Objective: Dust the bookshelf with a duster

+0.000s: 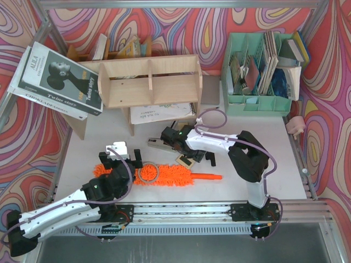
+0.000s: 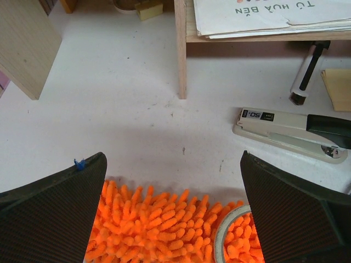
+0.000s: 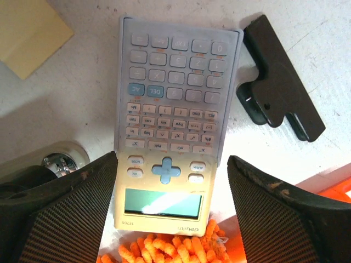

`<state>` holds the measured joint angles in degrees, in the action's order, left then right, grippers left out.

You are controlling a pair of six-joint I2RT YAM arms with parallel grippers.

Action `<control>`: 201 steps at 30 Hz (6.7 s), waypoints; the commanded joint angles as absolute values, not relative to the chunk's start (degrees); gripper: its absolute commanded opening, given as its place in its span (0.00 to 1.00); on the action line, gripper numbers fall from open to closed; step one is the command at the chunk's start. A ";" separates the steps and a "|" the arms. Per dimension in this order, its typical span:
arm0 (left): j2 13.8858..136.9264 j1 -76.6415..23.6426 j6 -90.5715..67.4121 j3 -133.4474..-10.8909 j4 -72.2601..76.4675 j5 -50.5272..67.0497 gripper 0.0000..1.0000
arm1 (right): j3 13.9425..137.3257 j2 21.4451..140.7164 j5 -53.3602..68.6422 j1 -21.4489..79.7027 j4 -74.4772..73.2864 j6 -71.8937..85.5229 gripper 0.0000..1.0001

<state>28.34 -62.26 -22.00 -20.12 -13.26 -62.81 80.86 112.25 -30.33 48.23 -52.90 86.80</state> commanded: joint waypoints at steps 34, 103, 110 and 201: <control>23.32 -62.31 -23.74 -18.82 -14.34 -66.46 0.98 | 69.08 96.98 -34.21 58.61 -29.66 58.26 0.85; 17.99 -60.32 -28.76 -17.67 -20.08 -71.62 0.98 | 74.73 110.16 -15.45 62.84 -8.70 30.21 0.23; 19.91 -60.35 -29.51 -18.10 -20.12 -72.56 0.98 | 76.62 110.73 -16.01 62.91 -9.31 31.07 0.19; 48.18 -60.56 -100.94 -42.19 -65.01 -42.89 0.98 | 66.05 94.26 -30.30 56.60 -8.24 32.41 0.92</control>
<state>46.19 -60.40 -92.14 -43.48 -61.25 -48.84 68.23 97.51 -27.42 56.29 -9.21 31.53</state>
